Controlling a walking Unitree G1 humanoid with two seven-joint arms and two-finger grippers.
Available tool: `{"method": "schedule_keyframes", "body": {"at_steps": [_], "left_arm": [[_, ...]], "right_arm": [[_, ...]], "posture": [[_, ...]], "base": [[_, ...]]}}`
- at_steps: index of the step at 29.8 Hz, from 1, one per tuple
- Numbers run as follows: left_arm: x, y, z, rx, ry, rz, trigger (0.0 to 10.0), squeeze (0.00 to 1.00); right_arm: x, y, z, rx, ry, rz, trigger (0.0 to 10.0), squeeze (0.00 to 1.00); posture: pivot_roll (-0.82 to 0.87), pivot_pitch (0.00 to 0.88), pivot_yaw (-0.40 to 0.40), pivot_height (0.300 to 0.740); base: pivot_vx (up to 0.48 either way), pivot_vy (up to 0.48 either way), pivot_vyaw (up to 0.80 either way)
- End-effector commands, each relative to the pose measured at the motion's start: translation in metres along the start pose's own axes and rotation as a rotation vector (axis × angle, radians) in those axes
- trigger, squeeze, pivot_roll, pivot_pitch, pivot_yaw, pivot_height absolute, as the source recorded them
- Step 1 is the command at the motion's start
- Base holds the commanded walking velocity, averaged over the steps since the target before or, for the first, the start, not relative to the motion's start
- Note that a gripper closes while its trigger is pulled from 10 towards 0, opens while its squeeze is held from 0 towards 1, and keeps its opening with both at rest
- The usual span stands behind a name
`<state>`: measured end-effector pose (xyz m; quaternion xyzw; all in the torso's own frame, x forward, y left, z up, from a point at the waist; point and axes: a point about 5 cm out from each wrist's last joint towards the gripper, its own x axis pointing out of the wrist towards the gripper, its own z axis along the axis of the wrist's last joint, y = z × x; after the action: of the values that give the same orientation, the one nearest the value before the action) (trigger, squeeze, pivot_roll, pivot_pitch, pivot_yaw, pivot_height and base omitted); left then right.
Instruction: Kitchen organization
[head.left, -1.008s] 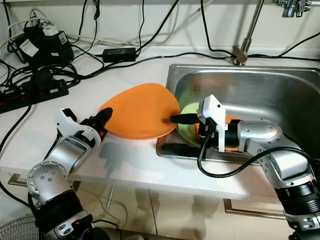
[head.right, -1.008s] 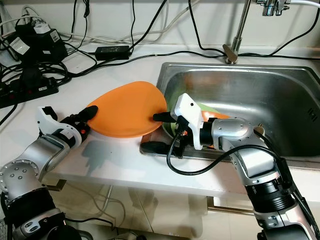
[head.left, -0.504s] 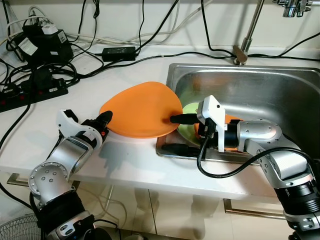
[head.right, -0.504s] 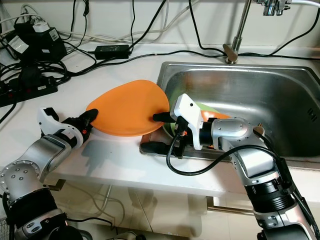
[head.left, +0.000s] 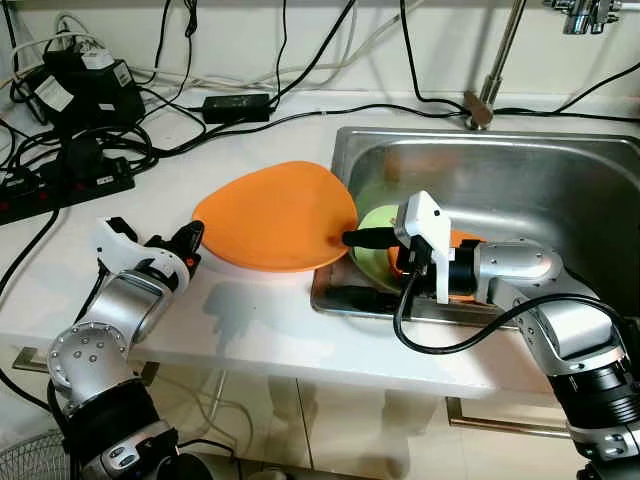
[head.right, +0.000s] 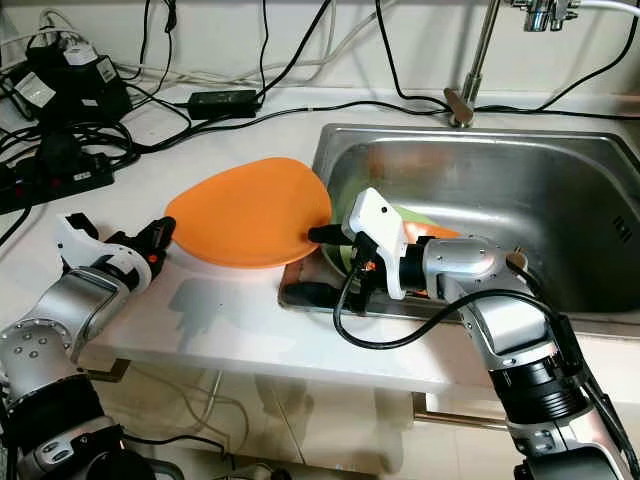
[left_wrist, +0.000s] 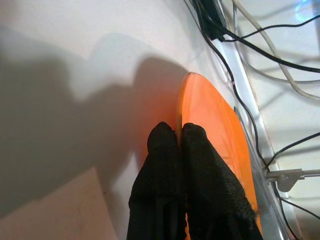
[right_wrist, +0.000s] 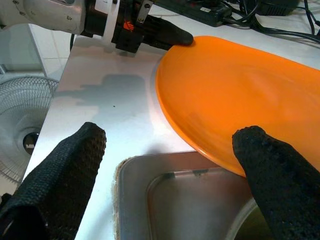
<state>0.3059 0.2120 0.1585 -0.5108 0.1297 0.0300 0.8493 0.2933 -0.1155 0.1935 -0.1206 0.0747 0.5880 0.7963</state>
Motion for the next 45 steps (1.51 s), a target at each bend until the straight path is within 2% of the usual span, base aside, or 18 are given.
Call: {"method": "schedule_keyframes", "body": {"at_steps": [1, 6, 8, 13, 14, 15, 17, 30, 36, 42, 43, 44, 45], "left_arm": [[0.001, 0.000, 0.004, 0.014, -0.024, -0.006, 0.0, 0.00], [0.000, -0.002, 0.007, 0.008, -0.061, -0.049, 0.0, 0.00], [-0.003, -0.007, 0.016, -0.009, -0.128, -0.146, 0.0, 0.00], [-0.009, -0.010, 0.018, 0.027, -0.147, -0.239, 0.0, 0.00], [-0.011, -0.012, 0.018, 0.022, -0.152, -0.265, 0.0, 0.00], [-0.014, -0.016, 0.016, 0.018, -0.148, -0.323, 0.0, 0.00], [-0.016, -0.021, 0.013, 0.014, -0.140, -0.380, 0.0, 0.00], [-0.025, -0.033, 0.010, -0.001, -0.129, -0.553, 0.0, 0.00], [-0.026, -0.035, 0.008, -0.006, -0.117, -0.591, 0.0, 0.00], [-0.028, -0.036, 0.007, -0.004, -0.095, -0.629, 0.0, 0.00], [-0.029, -0.036, 0.006, -0.005, -0.090, -0.634, 0.0, 0.00], [-0.029, -0.036, 0.006, -0.006, -0.087, -0.638, 0.0, 0.00], [-0.029, -0.036, 0.006, -0.006, -0.081, -0.644, 0.0, 0.00]], "right_arm": [[0.002, 0.000, 0.005, -0.026, -0.008, 0.009, 10.0, 0.00], [0.002, -0.001, 0.004, -0.025, -0.008, 0.005, 10.0, 0.00], [0.003, -0.004, 0.004, -0.017, -0.014, -0.011, 10.0, 0.00], [0.003, -0.014, 0.006, 0.027, -0.041, -0.086, 10.0, 0.00], [0.004, -0.019, 0.007, 0.048, -0.054, -0.124, 10.0, 0.00], [0.003, -0.031, 0.010, 0.110, -0.098, -0.199, 10.0, 0.00], [0.002, -0.041, 0.012, 0.186, -0.145, -0.263, 10.0, 0.00], [0.002, -0.059, 0.009, 0.372, -0.228, -0.359, 10.0, 0.00], [0.002, -0.064, 0.009, 0.424, -0.255, -0.381, 10.0, 0.00], [0.002, -0.069, 0.014, 0.512, -0.328, -0.380, 9.8, 0.00], [0.002, -0.070, 0.015, 0.533, -0.340, -0.380, 4.0, 0.00], [0.001, -0.070, 0.015, 0.547, -0.347, -0.381, 4.0, 0.00], [0.001, -0.071, 0.014, 0.557, -0.344, -0.385, 0.0, 0.00]], "posture": [[0.00, 0.020, 0.090, 0.740], [0.00, 0.018, 0.088, 0.740], [0.00, 0.018, 0.087, 0.740], [0.00, 0.016, 0.084, 0.740], [0.00, 0.016, 0.084, 0.740], [0.00, 0.016, 0.082, 0.740], [0.00, 0.014, 0.081, 0.740], [0.00, 0.018, 0.078, 0.740], [0.00, 0.018, 0.078, 0.740], [0.01, 0.017, 0.080, 0.740], [0.01, 0.018, 0.079, 0.740], [0.01, 0.018, 0.079, 0.740], [0.01, 0.018, 0.080, 0.740]], "base": [[0.000, 0.000, 0.00], [0.000, 0.000, 0.00], [0.000, 0.000, 0.00], [0.000, 0.000, 0.00], [0.000, 0.000, 0.00], [0.000, 0.000, 0.00], [0.000, 0.000, 0.00], [0.000, 0.000, 0.00], [0.000, 0.000, 0.00], [0.000, 0.000, 0.00], [0.000, 0.000, 0.00], [0.000, 0.000, 0.00], [0.000, 0.000, 0.00]]}}
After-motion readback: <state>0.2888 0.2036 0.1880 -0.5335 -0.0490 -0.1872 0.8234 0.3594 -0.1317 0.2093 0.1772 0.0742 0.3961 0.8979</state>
